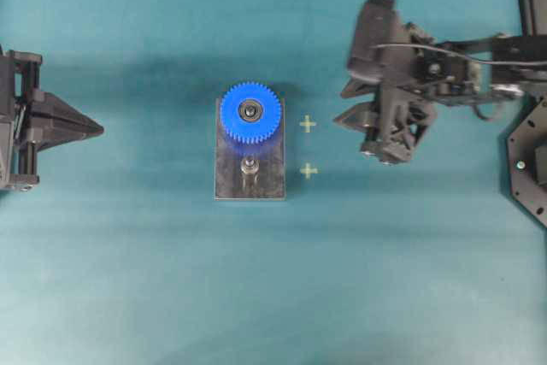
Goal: Fit the large gear onto the shaft.
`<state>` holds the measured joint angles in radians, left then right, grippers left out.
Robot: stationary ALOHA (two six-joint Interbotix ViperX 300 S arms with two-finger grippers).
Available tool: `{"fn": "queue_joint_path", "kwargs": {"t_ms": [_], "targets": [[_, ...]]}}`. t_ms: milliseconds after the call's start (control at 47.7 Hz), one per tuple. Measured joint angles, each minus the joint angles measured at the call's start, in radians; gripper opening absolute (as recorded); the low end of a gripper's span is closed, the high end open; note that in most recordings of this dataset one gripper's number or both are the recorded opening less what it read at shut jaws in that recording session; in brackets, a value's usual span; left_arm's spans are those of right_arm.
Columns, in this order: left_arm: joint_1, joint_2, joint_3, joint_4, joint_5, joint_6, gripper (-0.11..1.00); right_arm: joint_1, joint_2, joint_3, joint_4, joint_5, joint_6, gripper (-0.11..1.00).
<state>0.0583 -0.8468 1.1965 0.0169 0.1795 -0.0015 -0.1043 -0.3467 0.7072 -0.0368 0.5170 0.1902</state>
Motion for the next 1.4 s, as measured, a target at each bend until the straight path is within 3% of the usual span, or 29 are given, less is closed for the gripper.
{"fn": "queue_joint_path", "kwargs": {"t_ms": [587, 860, 1405], "targets": [[0.009, -0.043, 0.012, 0.002, -0.003, 0.014, 0.00, 0.067, -0.158, 0.236, 0.008, -0.365, -0.003, 0.44], [0.011, -0.049, 0.012, 0.002, -0.002, 0.014, 0.00, 0.124, -0.169, 0.313, 0.029, -0.373, -0.003, 0.44], [0.011, -0.048, 0.021, 0.002, -0.002, 0.012, 0.00, 0.130, -0.167, 0.321, 0.031, -0.400, -0.003, 0.44]]}}
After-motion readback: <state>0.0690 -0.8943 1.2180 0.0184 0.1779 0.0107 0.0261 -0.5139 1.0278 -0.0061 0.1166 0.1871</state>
